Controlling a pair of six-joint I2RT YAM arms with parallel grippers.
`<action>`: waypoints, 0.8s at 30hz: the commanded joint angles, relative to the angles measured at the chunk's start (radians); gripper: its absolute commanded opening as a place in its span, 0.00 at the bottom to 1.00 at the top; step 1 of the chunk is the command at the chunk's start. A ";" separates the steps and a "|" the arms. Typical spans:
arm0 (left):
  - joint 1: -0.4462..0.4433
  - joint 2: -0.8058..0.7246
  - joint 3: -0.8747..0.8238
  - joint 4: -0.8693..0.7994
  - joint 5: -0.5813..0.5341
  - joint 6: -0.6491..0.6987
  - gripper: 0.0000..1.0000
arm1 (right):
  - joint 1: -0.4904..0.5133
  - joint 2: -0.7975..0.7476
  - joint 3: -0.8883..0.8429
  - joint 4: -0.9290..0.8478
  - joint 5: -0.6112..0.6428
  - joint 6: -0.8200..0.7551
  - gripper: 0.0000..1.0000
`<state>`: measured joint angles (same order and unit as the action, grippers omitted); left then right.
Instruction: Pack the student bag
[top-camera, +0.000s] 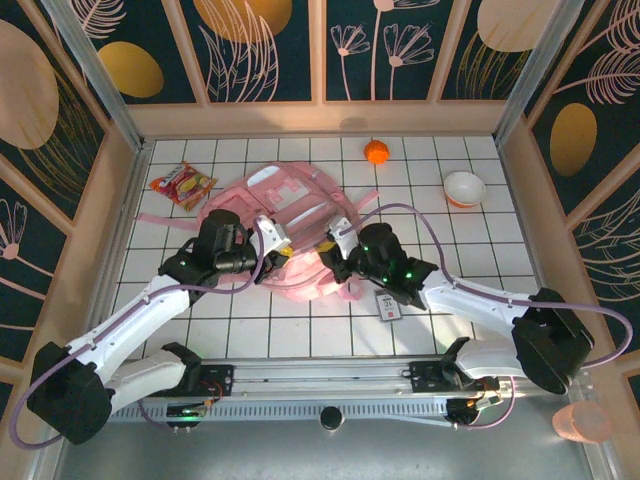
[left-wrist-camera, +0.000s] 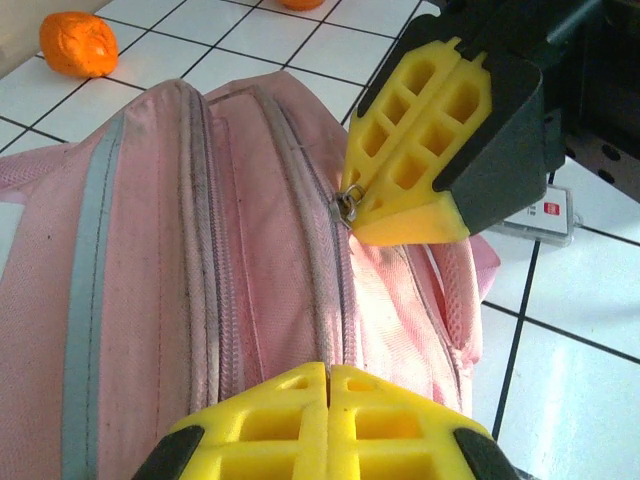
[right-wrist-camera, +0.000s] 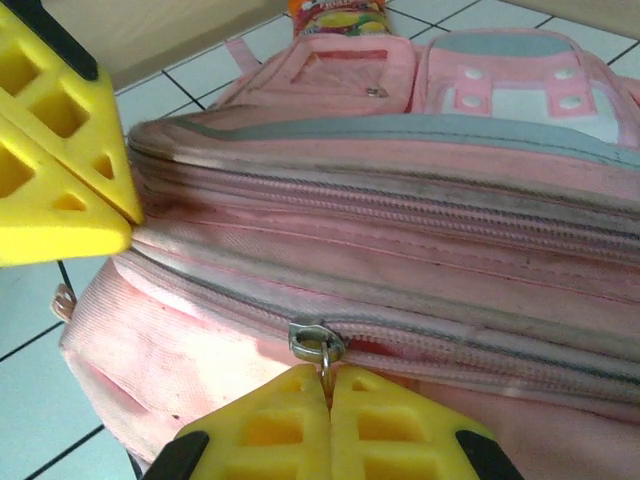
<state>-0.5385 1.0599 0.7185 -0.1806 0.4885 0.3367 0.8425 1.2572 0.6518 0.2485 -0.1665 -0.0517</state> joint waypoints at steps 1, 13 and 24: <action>0.010 -0.019 0.014 -0.012 -0.036 0.042 0.00 | -0.008 -0.020 0.014 -0.081 -0.037 -0.015 0.00; -0.094 0.079 0.068 -0.014 -0.038 0.142 0.53 | 0.043 -0.001 0.066 -0.060 -0.145 -0.005 0.00; -0.099 0.140 0.027 -0.002 -0.105 0.200 0.11 | 0.032 -0.044 0.066 -0.109 -0.111 -0.008 0.00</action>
<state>-0.6415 1.2026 0.7692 -0.1844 0.4408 0.4973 0.8776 1.2594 0.6746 0.1329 -0.2783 -0.0502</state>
